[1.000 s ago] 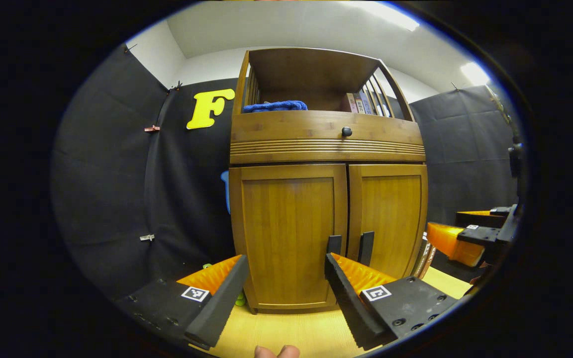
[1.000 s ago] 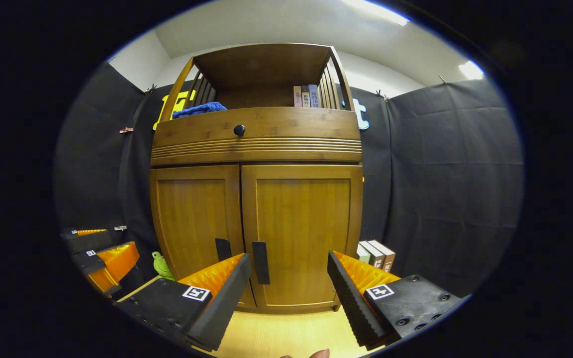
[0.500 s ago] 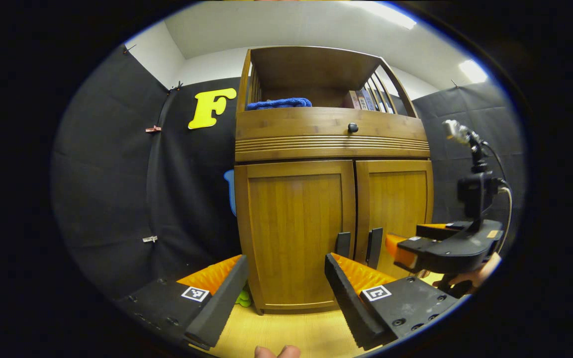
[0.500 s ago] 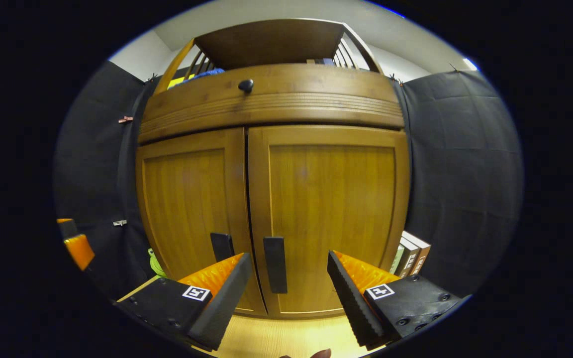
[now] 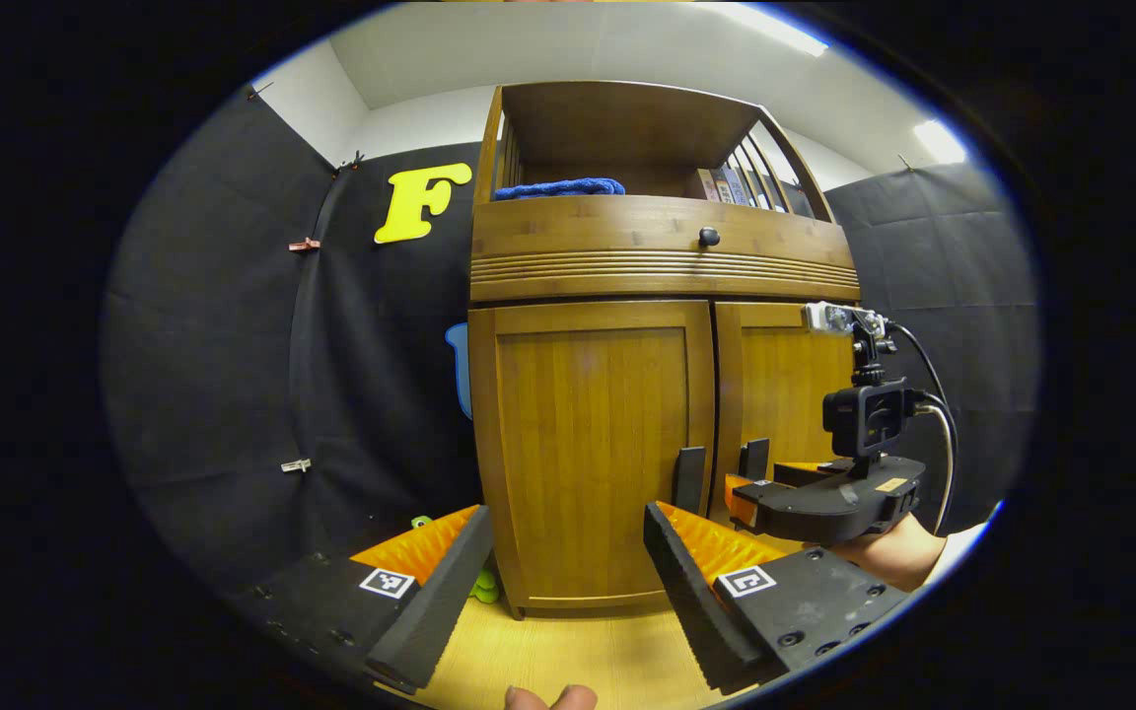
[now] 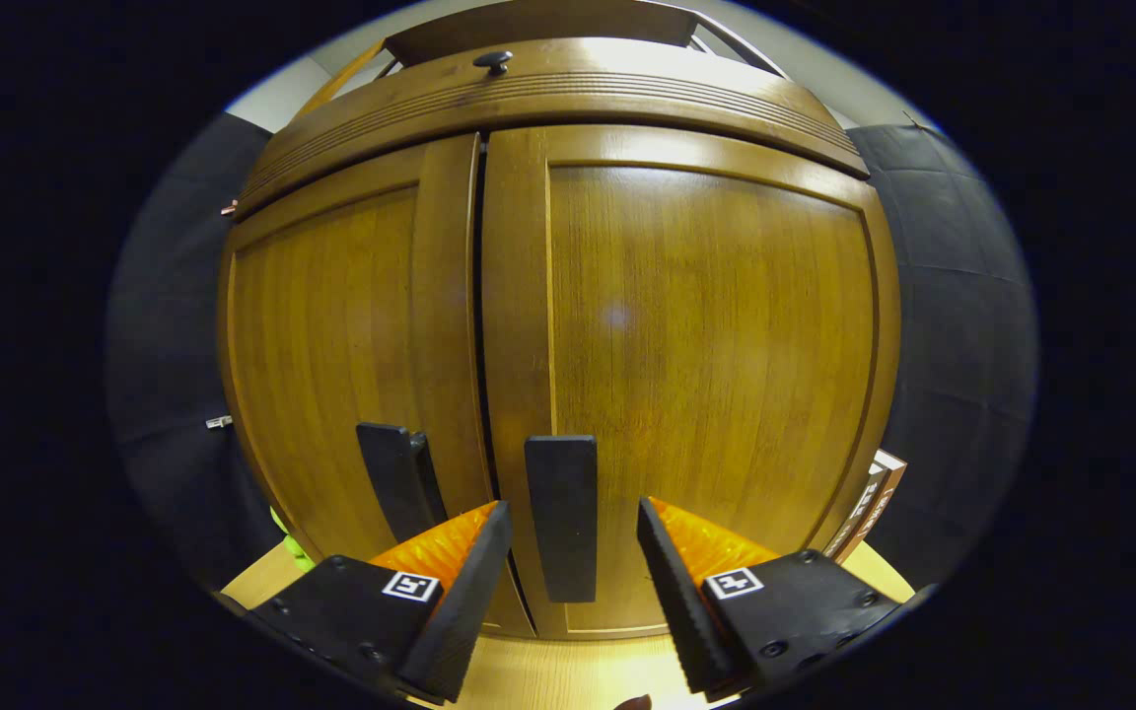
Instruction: Open the right door of the double-door shoe cabinet with the right hand, and open the left door with the left hand.
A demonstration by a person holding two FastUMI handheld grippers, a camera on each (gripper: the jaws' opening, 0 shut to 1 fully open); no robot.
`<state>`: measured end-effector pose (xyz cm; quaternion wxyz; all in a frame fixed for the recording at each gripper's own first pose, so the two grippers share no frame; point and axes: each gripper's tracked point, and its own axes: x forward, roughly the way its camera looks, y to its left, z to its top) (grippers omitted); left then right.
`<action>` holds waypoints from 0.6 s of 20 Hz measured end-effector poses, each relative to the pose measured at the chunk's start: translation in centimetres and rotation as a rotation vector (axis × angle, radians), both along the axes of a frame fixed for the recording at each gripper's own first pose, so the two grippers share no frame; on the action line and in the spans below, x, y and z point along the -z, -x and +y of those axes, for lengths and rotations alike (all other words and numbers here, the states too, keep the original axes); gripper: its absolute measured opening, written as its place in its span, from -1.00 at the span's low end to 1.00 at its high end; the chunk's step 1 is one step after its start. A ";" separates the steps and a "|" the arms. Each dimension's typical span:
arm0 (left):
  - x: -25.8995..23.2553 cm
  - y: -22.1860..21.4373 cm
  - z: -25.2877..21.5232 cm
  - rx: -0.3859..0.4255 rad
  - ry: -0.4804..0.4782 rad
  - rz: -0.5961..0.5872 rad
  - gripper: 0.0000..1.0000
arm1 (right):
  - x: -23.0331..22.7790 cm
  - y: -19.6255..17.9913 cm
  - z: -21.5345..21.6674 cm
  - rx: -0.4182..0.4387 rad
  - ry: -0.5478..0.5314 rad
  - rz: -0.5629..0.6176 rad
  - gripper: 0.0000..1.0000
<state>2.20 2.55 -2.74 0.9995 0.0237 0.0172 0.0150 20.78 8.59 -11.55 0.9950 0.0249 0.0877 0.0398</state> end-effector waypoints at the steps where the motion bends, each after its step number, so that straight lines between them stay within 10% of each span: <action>1: 0.1 -0.1 0.1 -0.004 0.000 0.000 0.92 | 0.4 -0.4 0.1 0.007 -0.007 0.010 0.57; 4: 0.2 0.1 0.4 -0.013 0.004 0.005 0.92 | 0.8 -0.6 0.5 0.013 -0.044 0.041 -0.19; 12: 0.1 1.1 0.5 -0.029 0.021 0.007 0.92 | 0.8 1.5 -0.2 -0.028 -0.036 0.043 -0.46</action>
